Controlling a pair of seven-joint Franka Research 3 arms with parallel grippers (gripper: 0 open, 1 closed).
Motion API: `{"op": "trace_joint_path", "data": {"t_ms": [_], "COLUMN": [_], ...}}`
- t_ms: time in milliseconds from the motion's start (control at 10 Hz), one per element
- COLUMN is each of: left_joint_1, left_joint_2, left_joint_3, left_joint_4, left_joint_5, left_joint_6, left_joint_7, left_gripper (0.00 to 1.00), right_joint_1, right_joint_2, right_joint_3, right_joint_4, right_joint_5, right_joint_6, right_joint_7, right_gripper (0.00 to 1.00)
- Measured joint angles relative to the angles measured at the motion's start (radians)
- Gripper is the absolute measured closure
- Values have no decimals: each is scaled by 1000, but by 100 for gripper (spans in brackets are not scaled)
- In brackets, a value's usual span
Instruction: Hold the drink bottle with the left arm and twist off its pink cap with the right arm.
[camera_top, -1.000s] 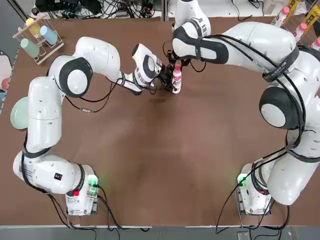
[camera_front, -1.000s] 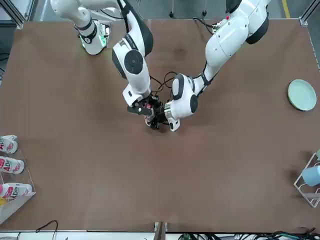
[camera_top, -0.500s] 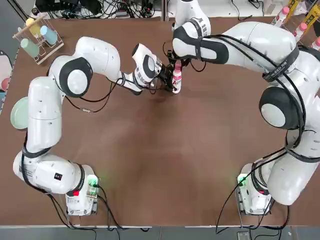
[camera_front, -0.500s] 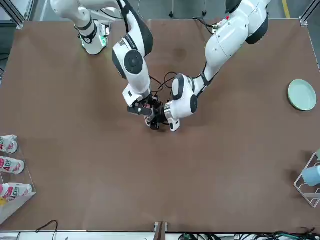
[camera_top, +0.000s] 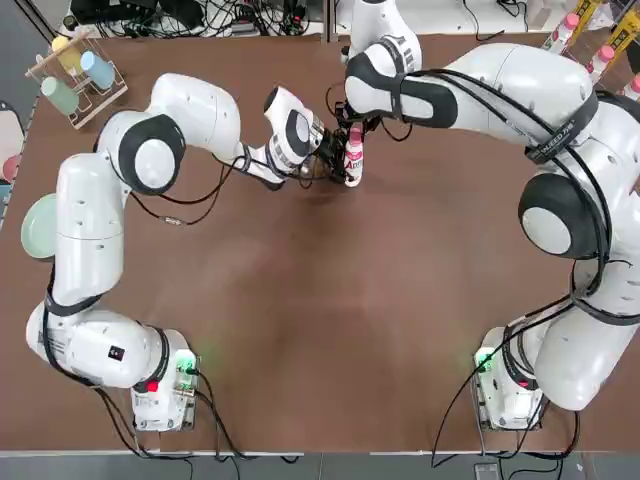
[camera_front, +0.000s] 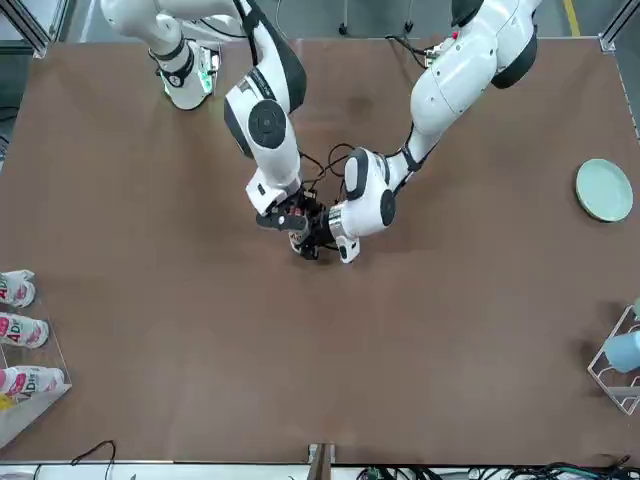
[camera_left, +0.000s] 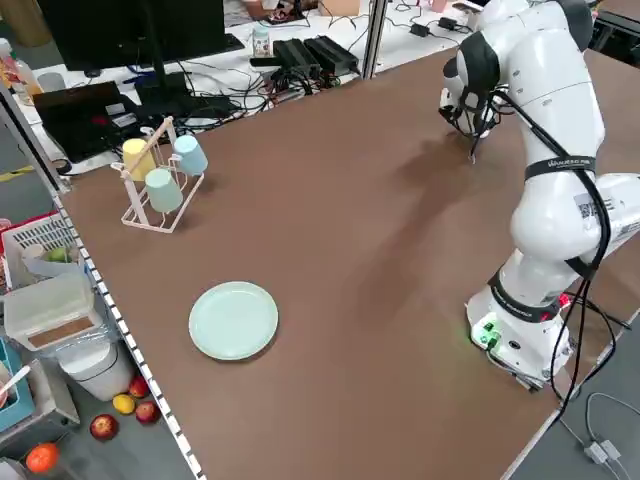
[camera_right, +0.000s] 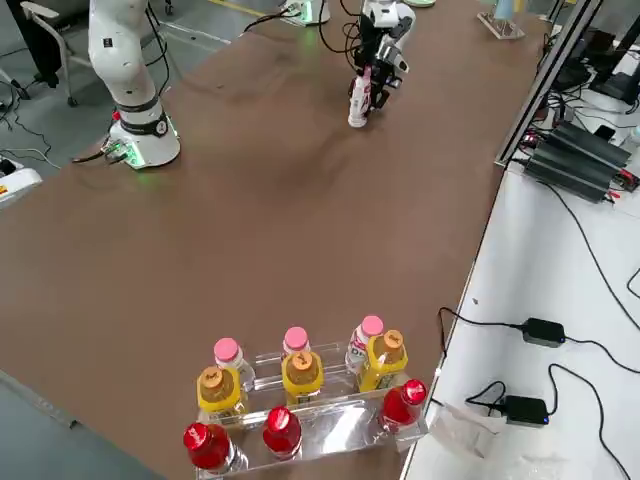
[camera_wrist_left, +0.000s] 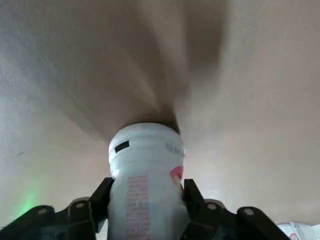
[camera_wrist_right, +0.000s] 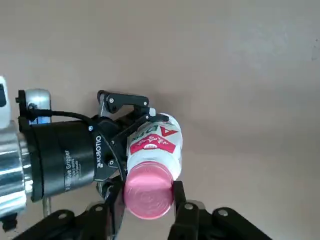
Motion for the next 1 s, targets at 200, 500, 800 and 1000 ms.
{"op": "trace_joint_path", "data": {"t_ms": [200,500,800,1000], "left_joint_1": [0,0,0,0], "left_joint_2": [0,0,0,0], "left_joint_3": [0,0,0,0], "left_joint_4": [0,0,0,0], "left_joint_5": [0,0,0,0], "left_joint_6": [0,0,0,0], "left_joint_7": [0,0,0,0], "left_gripper": [37,37,37,37], "right_joint_1": [0,1,1,1], "right_joint_2": [0,0,0,0], "right_joint_3": [0,0,0,0], "right_joint_4": [0,1,1,1], "right_joint_5": [0,-1,-3,-3], "right_joint_6": [-1,-2,-2,-3], "right_joint_7": [-74,-120,-183,-227], "right_gripper": [57,57,57,57]}}
